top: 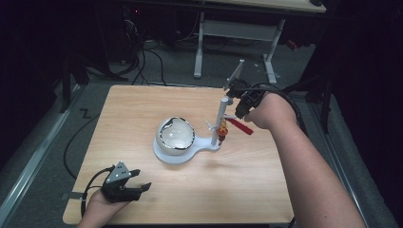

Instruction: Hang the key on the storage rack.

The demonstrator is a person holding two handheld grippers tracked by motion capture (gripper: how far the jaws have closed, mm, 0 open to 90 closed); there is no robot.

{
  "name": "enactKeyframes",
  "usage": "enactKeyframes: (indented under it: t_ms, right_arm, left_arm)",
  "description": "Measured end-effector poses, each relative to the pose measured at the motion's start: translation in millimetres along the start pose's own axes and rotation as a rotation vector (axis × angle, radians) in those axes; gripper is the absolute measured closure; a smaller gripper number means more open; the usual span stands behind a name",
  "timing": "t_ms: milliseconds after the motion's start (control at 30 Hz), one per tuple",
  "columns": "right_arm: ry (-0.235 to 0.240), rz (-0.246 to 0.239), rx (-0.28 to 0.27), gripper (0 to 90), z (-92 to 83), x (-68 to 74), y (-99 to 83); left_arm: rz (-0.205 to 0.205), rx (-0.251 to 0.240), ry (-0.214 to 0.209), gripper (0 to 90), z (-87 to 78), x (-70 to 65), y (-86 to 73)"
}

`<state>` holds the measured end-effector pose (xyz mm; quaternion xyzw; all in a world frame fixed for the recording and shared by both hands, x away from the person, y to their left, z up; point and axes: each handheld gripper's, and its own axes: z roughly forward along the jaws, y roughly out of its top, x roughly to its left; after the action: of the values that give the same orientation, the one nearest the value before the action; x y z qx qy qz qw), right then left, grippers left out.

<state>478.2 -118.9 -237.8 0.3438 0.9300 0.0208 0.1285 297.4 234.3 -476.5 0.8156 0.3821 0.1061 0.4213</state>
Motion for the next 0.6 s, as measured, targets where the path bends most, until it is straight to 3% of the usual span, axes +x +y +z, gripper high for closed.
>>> enactKeyframes:
  t_ms: [267,600]
  right_arm:
    - [-0.006,0.0,-0.014,80.0,-3.7,-1.4,-4.4]
    - [-0.014,0.06,-0.072,76.5,7.2,-0.5,-21.5]
  left_arm:
    - [0.002,0.003,-0.001,32.2,0.7,-0.3,0.1]
    - [0.002,0.006,0.003,32.2,0.7,-0.9,-1.1]
